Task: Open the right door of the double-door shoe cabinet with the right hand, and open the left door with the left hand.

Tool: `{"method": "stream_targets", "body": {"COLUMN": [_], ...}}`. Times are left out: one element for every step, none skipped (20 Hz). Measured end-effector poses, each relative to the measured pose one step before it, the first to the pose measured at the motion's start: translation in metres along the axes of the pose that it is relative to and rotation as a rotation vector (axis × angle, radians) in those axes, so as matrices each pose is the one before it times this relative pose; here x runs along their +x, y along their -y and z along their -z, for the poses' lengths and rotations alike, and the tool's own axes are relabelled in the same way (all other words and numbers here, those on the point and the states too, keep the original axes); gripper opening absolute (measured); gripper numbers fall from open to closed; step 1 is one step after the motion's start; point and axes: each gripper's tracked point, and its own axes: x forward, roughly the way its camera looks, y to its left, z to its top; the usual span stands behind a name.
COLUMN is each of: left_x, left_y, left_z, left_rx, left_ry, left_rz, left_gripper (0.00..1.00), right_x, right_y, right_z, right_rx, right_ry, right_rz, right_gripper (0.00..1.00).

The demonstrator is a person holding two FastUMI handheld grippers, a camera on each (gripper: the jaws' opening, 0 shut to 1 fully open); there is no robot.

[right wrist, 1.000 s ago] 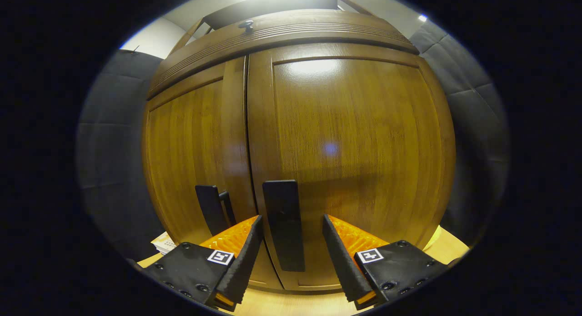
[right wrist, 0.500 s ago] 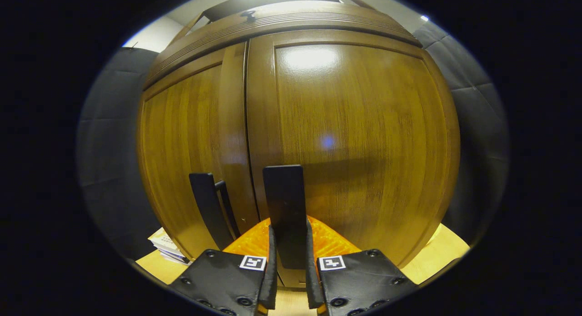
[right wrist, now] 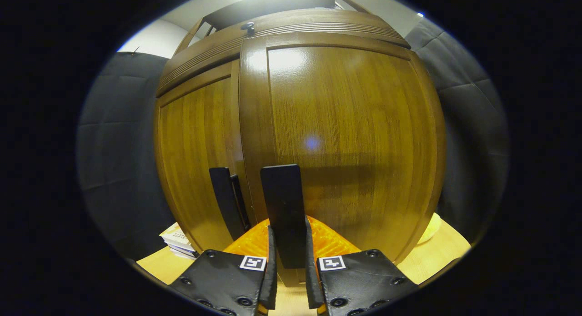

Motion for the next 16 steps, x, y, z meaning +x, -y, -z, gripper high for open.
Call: {"method": "stream_targets", "body": {"left_x": [0.00109, 0.00163, 0.00087, 0.00077, 0.00087, 0.00114, -0.00017, 0.00122, 0.00170, 0.00202, 0.00101, 0.00062, -0.00066, 0.00054, 0.00166, -0.00042], "left_y": [0.00074, 0.00071, 0.00154, 0.00027, 0.00185, 0.00095, 0.00077, 0.00013, 0.00225, 0.00070, 0.00026, -0.00048, -0.00110, -0.00148, -0.00166, -0.00132], "left_z": [0.00018, -0.00017, -0.00077, -0.00134, -0.00030, -0.00110, -0.00388, -0.00197, 0.00095, -0.00073, -0.00076, -0.00121, -0.00169, -0.00124, -0.00030, -0.00266], "left_rx": [-0.00285, -0.00299, -0.00335, -0.00286, -0.00224, -0.00130, -0.00123, -0.00164, -0.00202, -0.00246, -0.00169, -0.00193, -0.00296, -0.00363, -0.00177, -0.00096], "left_ry": [0.00368, 0.00300, 0.00297, 0.00237, 0.00309, 0.00273, 0.00293, 0.00303, 0.00275, 0.00284, 0.00204, 0.00013, 0.00018, 0.00036, 0.00135, 0.00159], "left_rz": [0.01172, 0.01162, 0.01241, 0.01214, 0.01362, 0.01226, 0.01214, 0.01076, 0.01050, 0.01073, 0.00958, 0.00994, 0.01040, 0.01130, 0.00991, 0.00943], "left_gripper": [0.95, 0.95, 0.96, 0.96, 0.96, 0.96, 0.96, 0.96, 0.96, 0.96, 0.96, 0.96, 0.96, 0.96, 0.96, 0.96], "right_x": [-0.00555, -0.00625, -0.00577, -0.00463, -0.00432, -0.00439, -0.00397, -0.00533, -0.00491, -0.00532, -0.00458, -0.00484, -0.00565, -0.00516, -0.00459, -0.00450], "right_y": [0.00064, 0.00080, 0.00078, 0.00026, 0.00035, 0.00140, 0.00121, 0.00073, 0.00101, 0.00115, 0.00132, 0.00259, 0.00138, 0.00227, 0.00128, 0.00190], "right_z": [0.00073, 0.00005, -0.00011, 0.00072, 0.00091, 0.00029, 0.00015, 0.00121, 0.00015, -0.00021, -0.00012, 0.00056, -0.00011, 0.00127, 0.00032, -0.00025], "right_rx": [-0.00275, -0.00057, -0.00097, -0.00016, 0.00000, -0.00186, -0.00097, -0.00099, -0.00040, -0.00028, -0.00072, -0.00105, -0.00020, 0.00092, 0.00148, -0.00133], "right_ry": [-0.00108, 0.00143, 0.00028, 0.00119, -0.00030, -0.00153, -0.00093, -0.00198, -0.00017, -0.00060, -0.00087, -0.00129, -0.00183, -0.00130, -0.00053, 0.00008], "right_rz": [-0.00392, -0.00480, -0.00567, -0.00476, -0.00411, -0.00345, -0.00291, -0.00310, -0.00285, -0.00319, -0.00314, -0.00295, -0.00314, -0.00343, -0.00337, -0.00243], "right_gripper": [0.25, 0.25, 0.26, 0.28, 0.25, 0.25, 0.26, 0.28, 0.25, 0.27, 0.29, 0.31, 0.31, 0.31, 0.28, 0.25]}}
